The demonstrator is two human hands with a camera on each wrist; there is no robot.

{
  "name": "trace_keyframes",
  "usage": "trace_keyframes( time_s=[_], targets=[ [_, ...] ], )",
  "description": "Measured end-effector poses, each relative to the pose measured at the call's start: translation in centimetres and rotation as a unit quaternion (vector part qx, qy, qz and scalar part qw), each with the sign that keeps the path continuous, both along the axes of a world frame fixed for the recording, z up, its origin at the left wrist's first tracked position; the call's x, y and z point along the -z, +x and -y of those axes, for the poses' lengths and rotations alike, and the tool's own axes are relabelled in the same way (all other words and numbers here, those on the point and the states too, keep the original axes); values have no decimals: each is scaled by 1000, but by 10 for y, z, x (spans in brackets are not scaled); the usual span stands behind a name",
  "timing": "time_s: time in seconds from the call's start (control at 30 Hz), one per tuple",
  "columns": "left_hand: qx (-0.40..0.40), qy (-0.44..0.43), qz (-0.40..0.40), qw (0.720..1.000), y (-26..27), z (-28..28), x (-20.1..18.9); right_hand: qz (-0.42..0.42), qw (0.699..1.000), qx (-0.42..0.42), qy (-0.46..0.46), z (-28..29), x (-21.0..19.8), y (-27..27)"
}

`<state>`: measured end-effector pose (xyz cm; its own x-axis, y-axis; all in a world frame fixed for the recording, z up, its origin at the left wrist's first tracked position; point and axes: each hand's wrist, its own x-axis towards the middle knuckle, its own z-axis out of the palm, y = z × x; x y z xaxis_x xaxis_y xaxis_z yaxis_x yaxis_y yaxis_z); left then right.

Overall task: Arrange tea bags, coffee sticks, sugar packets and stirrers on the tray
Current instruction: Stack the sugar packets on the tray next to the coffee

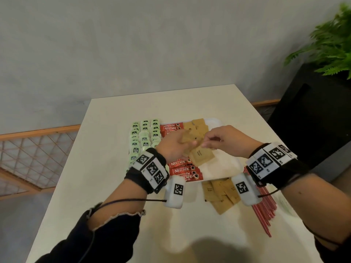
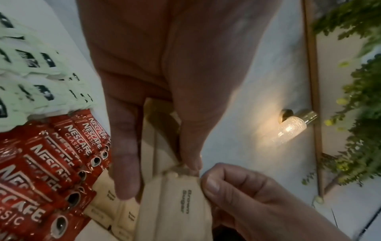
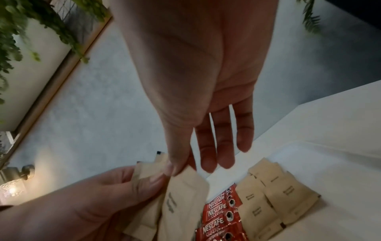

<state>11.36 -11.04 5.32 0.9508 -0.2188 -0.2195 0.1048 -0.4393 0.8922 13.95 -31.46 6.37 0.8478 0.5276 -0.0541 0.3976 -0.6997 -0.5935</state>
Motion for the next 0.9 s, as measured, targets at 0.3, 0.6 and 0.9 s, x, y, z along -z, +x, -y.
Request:
trace_keyframes(
  time_s=[0.3,0.6,0.9],
  targets=[
    [0,-100,-43,994,10,3,5,25,992,105,69,-17,2,14],
    [-179,-165,-43,969,24,1,10,-150,943,193,225,-17,15,33],
    [-258,-178,-97,945,39,-21,29,-93,982,162,-26,-6,61,55]
  ],
)
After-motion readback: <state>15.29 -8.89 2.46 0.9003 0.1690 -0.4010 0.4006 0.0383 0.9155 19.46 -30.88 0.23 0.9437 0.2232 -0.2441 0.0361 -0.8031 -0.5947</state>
